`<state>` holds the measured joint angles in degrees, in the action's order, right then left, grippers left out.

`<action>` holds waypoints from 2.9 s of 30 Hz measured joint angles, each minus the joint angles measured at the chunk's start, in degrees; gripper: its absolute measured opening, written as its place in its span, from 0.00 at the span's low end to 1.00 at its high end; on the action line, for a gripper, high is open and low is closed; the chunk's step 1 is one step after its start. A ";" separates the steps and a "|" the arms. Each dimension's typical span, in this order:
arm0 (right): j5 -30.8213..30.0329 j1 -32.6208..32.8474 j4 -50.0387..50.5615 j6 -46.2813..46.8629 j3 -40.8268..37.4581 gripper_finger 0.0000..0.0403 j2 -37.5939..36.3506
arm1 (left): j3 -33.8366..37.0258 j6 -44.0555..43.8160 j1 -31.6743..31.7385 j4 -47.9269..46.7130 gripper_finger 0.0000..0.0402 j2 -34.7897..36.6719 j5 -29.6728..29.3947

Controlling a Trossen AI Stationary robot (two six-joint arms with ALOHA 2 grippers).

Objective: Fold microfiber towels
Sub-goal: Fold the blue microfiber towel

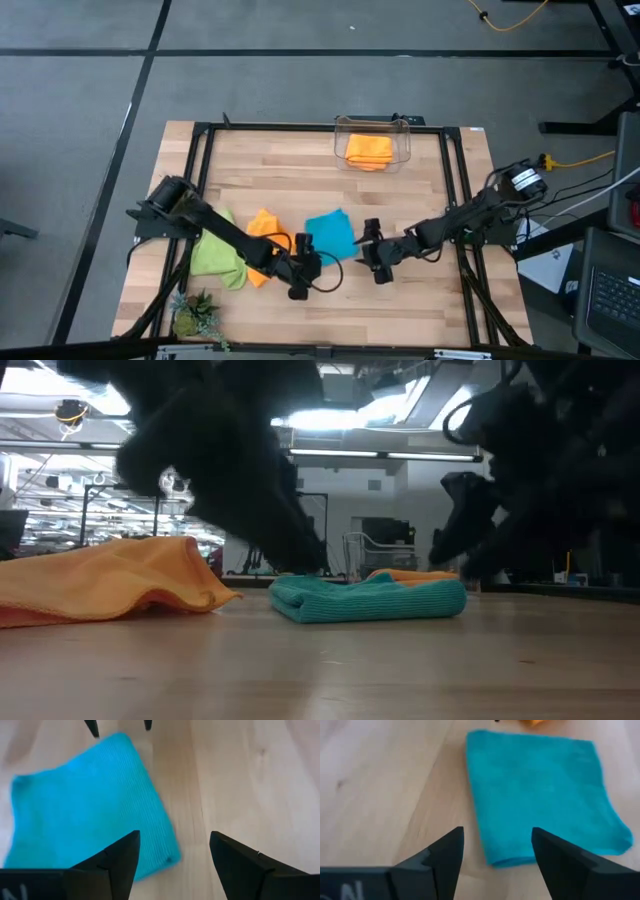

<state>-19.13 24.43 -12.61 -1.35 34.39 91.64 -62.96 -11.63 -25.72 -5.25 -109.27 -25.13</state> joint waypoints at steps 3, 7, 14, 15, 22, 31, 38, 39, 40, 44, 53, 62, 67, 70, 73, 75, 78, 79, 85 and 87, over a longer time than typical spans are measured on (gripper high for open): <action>0.17 0.00 -1.04 -2.42 0.00 0.59 2.65 | 0.02 0.19 -0.30 1.69 0.58 -2.27 -0.52; -0.07 -0.27 -3.56 -3.99 0.00 0.59 5.77 | 0.00 0.23 0.07 2.19 0.58 -3.56 -1.54; 2.13 -1.64 -4.46 -1.59 0.17 0.59 7.45 | -0.14 -2.55 2.25 1.61 0.58 -5.00 2.21; 2.68 -1.76 -4.39 -1.03 0.17 0.59 7.47 | -0.20 -4.36 2.56 1.55 0.58 -5.33 3.36; 3.39 -1.77 -3.36 2.94 0.16 0.58 7.54 | -0.17 -6.26 2.08 0.97 0.55 -5.52 3.00; 4.19 -1.73 -3.25 5.71 0.15 0.40 7.65 | -0.22 -10.31 1.23 -0.47 0.38 -5.69 1.65; 6.49 -1.77 -3.21 9.97 0.11 0.17 7.69 | -0.10 -14.47 1.17 -0.99 0.15 -5.69 3.52; 6.52 -1.78 -3.20 11.55 0.10 0.12 7.69 | -0.08 -14.56 1.03 -1.10 0.10 -5.71 3.36; 6.60 -1.84 -3.15 13.48 0.10 0.08 7.69 | -0.07 -14.67 0.86 -1.10 0.06 -5.71 3.22; 8.94 -1.81 -3.12 22.01 0.78 0.03 7.73 | -0.04 -18.68 0.46 -0.51 0.02 -5.50 5.58; 27.45 -1.57 0.53 35.54 8.06 0.02 8.05 | 0.39 -23.99 -0.81 5.18 0.00 -1.93 18.20; 29.52 1.11 17.77 35.69 18.73 0.02 7.93 | 0.22 -26.44 -3.30 8.82 0.00 2.54 18.51; 29.40 2.31 26.23 34.01 25.10 0.02 7.89 | 0.20 -26.44 -4.01 10.26 0.00 4.55 19.26; 26.49 2.90 29.76 32.26 28.05 0.02 7.84 | 0.20 -26.44 -4.43 10.26 0.00 4.82 19.02; 23.58 2.93 32.52 30.46 29.91 0.02 7.80 | 0.20 -26.48 -4.69 10.26 0.00 4.82 18.74; 21.56 2.91 33.07 28.90 30.60 0.02 7.80 | 0.17 -26.71 -4.74 10.27 0.00 4.82 17.97; 18.35 2.46 33.32 26.39 31.01 0.02 7.80 | 0.15 -26.87 -4.84 10.29 0.00 4.84 16.59; 17.36 2.19 33.44 25.94 31.01 0.02 7.80 | 0.14 -27.33 -4.86 10.32 0.00 4.84 15.97; 14.97 -0.06 33.91 24.18 31.01 0.02 7.78 | 0.11 -31.29 -5.64 9.25 0.00 4.87 12.08; 15.03 -0.86 34.08 23.50 31.01 0.02 7.78 | 0.09 -32.92 -6.20 8.55 0.00 4.70 11.03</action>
<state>-4.10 23.57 21.48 22.15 65.41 99.42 -62.87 -44.55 -31.92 3.30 -104.57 -14.10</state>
